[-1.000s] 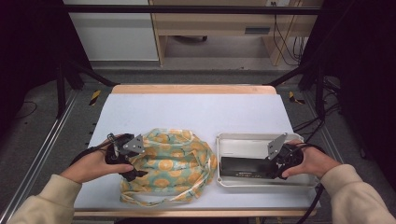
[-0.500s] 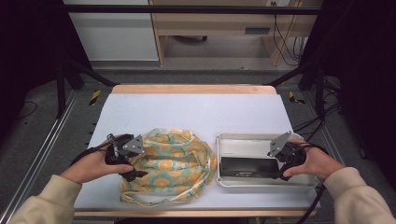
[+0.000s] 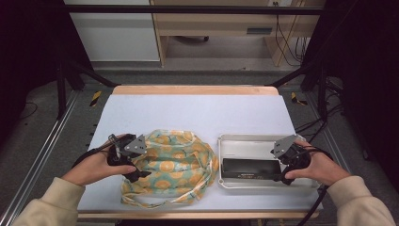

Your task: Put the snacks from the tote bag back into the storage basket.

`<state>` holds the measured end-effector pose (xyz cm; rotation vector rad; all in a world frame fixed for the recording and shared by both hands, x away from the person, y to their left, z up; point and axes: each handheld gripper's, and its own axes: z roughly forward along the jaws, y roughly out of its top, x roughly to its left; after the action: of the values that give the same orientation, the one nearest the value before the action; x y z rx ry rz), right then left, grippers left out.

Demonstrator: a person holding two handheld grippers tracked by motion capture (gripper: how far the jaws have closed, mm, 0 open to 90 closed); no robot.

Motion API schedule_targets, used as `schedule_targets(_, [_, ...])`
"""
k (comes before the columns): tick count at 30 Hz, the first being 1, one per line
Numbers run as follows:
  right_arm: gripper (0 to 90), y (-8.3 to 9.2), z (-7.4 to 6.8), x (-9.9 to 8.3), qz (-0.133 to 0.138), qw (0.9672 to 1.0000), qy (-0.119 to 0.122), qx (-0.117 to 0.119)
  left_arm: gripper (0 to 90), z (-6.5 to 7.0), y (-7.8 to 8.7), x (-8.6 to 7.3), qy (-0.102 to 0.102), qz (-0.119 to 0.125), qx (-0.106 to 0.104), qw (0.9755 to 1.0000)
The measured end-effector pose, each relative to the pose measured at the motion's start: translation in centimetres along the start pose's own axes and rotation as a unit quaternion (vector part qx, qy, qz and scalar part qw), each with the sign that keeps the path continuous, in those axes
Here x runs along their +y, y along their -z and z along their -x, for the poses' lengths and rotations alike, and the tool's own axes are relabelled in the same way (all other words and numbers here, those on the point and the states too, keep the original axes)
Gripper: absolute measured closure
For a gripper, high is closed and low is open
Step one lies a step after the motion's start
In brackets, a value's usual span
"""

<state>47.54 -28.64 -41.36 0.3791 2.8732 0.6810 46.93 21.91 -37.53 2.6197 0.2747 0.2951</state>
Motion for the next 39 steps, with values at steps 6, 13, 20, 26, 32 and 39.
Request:
schedule_targets(6, [6.7, 0.5, -0.3, -0.5, 0.013, 0.9999, -0.006, -0.007, 8.2, 0.2, -0.3, 0.1, -0.005, -0.001, -0.004, 1.0000])
schedule_targets(13, [6.9, 1.0, -0.4, -0.8, 0.029, 0.9994, -0.013, -0.015, 8.1, 0.4, -0.5, 0.1, -0.003, 0.000, -0.002, 1.0000])
schedule_targets(20, [6.6, 1.5, -0.8, -0.7, 0.034, 0.9991, -0.015, -0.020, 8.1, 0.5, -0.5, -0.2, 0.000, 0.003, 0.000, 1.0000])
schedule_targets(26, [7.2, 1.8, -1.5, -0.6, 0.029, 0.9987, -0.019, -0.038, 8.1, 0.9, -0.3, -0.3, 0.001, 0.005, 0.003, 1.0000])
schedule_targets(32, [7.4, 2.6, -2.0, -0.7, 0.039, 0.9967, -0.035, -0.062, 8.1, 0.9, -0.1, -0.6, 0.006, 0.006, 0.009, 0.9999])
schedule_targets(39, [8.0, 3.0, -2.8, -0.1, 0.048, 0.9950, -0.046, -0.074, 8.1, 1.1, 0.4, -0.7, 0.020, 0.018, 0.013, 0.9995])
